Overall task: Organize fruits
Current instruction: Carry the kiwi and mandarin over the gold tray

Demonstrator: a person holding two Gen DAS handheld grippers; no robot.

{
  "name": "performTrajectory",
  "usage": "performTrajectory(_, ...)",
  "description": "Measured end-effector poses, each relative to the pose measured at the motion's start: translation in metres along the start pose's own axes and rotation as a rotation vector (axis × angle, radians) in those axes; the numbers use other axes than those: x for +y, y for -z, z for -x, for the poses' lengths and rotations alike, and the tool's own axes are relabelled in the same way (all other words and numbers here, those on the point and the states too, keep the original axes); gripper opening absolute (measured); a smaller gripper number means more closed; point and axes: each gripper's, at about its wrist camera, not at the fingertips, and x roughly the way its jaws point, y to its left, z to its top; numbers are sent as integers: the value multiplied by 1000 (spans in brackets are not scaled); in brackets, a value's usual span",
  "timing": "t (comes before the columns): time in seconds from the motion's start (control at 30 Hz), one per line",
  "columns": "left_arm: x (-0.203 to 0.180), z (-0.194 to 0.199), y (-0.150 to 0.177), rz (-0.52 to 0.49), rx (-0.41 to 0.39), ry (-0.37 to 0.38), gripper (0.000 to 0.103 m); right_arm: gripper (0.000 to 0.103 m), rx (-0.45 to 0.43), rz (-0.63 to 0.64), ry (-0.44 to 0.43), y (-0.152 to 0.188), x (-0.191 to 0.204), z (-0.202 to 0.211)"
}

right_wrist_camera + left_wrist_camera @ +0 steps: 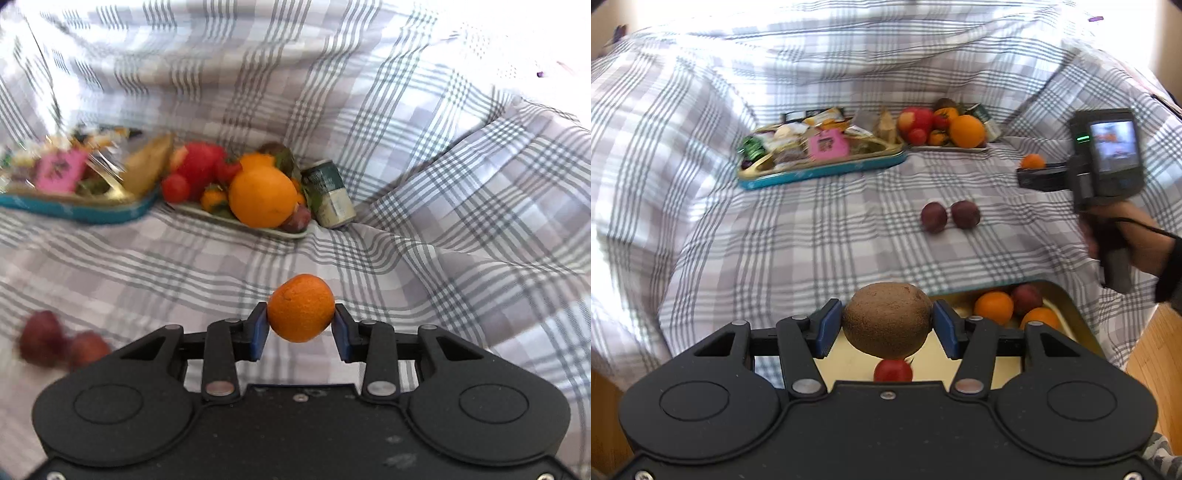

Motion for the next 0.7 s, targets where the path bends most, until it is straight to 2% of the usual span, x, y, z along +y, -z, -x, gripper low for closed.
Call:
performTrajectory(0.23,13,6,23,94,34,-77,59,38,-52,-14,-174,19,15,97)
performTrajectory(0.4,20,5,40,145,62,-98,59,38,-33,-13,-302,45,33,162)
performTrajectory(0.53,21,-2,49,159,81,-87,59,38,-8,-15,-384,66,49,194)
performTrajectory(0.7,11,-10,48,123,93,-115,58,38,8,26,-394,88,65,209)
